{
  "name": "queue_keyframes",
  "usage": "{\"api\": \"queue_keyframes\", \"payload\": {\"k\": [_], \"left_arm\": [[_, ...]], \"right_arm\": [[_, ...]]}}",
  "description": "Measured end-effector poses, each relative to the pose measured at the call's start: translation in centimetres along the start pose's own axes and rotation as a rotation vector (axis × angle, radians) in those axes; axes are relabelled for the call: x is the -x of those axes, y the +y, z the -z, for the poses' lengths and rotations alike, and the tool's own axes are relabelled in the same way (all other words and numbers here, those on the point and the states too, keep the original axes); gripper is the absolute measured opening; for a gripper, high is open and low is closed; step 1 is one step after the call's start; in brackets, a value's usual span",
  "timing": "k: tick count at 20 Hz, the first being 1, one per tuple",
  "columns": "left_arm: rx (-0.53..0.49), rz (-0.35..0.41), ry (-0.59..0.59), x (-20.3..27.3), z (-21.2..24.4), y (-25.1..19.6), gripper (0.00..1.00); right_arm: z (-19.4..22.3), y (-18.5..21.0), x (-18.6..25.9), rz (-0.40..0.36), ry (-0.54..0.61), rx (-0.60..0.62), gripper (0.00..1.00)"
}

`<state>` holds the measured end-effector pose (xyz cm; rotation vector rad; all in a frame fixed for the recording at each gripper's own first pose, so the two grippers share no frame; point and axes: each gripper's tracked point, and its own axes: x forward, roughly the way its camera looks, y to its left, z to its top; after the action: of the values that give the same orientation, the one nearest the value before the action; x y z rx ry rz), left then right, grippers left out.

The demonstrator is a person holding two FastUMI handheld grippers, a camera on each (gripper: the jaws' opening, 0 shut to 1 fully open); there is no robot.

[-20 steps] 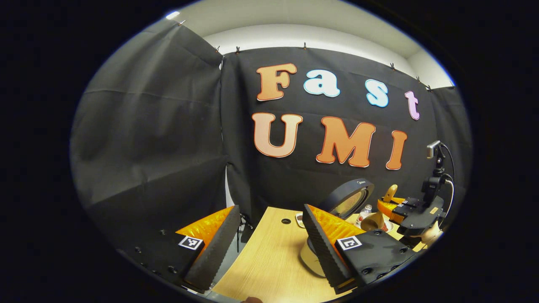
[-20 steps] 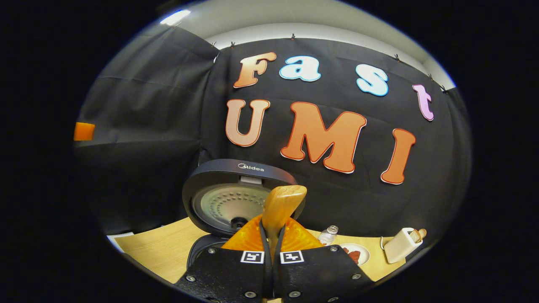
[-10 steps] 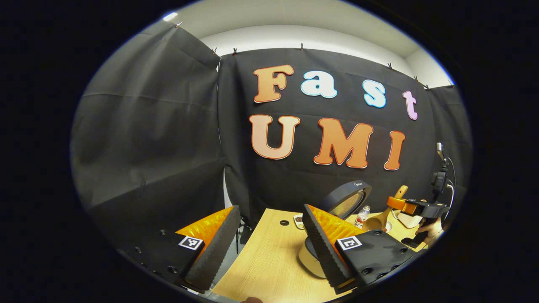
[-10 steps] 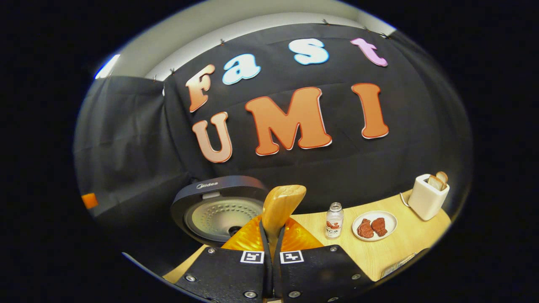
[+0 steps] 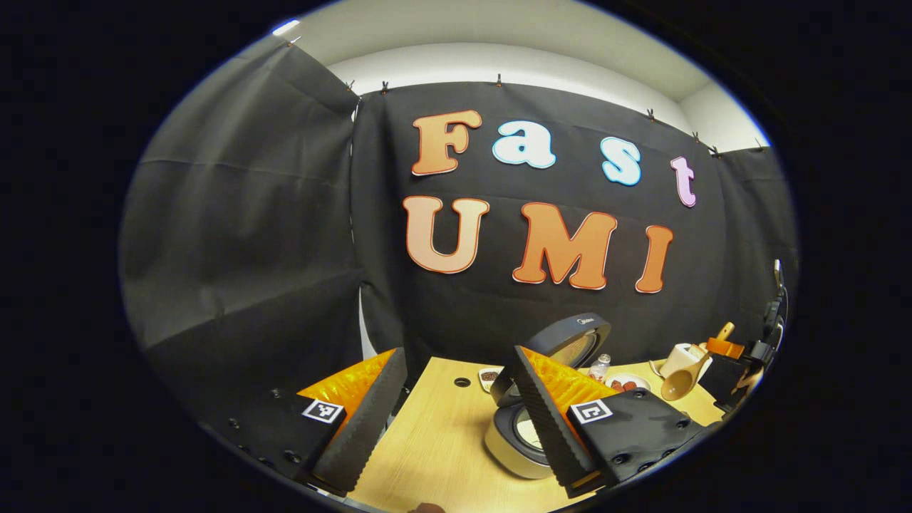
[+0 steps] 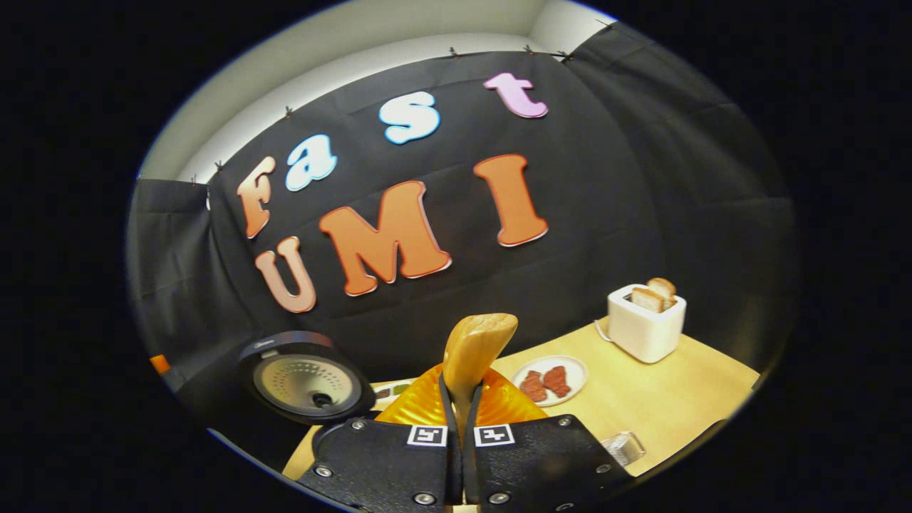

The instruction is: Close the left gripper, press the button to open the rice cooker; take a wooden spoon from the chopstick holder with the right hand, scoop a spoonful of rice and pour it into the rice cooker, then put the wooden spoon back into the chopstick holder.

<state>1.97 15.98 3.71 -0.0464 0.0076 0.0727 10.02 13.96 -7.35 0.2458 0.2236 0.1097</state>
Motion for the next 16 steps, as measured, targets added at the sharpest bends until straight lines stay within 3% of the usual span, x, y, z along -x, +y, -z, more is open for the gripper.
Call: {"api": "queue_keyframes", "payload": {"k": [5,8,16], "left_arm": [[-0.004,0.012,0.004,-0.6,-0.2,-1.6,0.99],[-0.008,0.014,0.011,-0.4,0.0,-2.5,0.99],[-0.05,-0.033,0.031,1.0,0.1,-2.5,1.0]], "right_arm": [[1.5,-10.2,1.9,0.159,0.001,-0.01,0.0],[4.5,-14.1,2.1,0.221,0.041,-0.036,0.0],[11.9,-17.5,-1.0,0.247,0.153,-0.075,0.0]]}}
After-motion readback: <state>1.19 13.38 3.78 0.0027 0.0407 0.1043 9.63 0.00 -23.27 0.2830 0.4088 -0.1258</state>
